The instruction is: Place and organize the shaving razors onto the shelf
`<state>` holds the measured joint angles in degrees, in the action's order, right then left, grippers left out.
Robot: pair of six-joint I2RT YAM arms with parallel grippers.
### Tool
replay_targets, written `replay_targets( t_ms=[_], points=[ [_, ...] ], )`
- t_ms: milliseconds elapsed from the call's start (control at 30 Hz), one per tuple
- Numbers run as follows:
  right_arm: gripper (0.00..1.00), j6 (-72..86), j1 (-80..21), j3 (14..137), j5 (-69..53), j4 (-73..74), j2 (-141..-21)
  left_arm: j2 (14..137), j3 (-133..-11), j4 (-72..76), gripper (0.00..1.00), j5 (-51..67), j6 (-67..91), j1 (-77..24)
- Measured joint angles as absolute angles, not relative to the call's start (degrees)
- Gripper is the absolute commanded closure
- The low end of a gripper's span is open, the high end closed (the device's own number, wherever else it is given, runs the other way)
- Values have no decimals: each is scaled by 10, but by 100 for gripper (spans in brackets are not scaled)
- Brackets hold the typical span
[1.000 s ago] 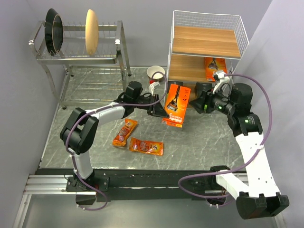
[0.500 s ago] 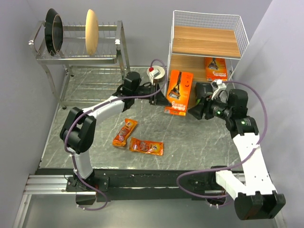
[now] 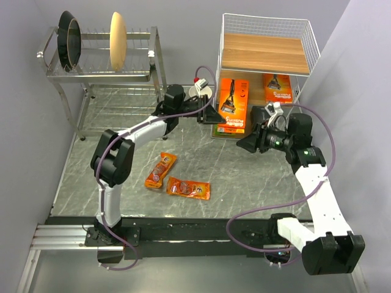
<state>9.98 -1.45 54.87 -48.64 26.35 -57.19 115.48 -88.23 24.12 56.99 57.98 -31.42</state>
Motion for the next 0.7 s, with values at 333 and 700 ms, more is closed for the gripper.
replay_targets(
  t_ms=[333, 700],
  points=[
    [84, 129, -53, 524, -474, 190, -597, 1174, -927, 241, 62, 560, 590, -313],
    [88, 157, -77, 523, -354, 100, -640, 1189, -936, 228, 58, 550, 592, -308]
  ],
)
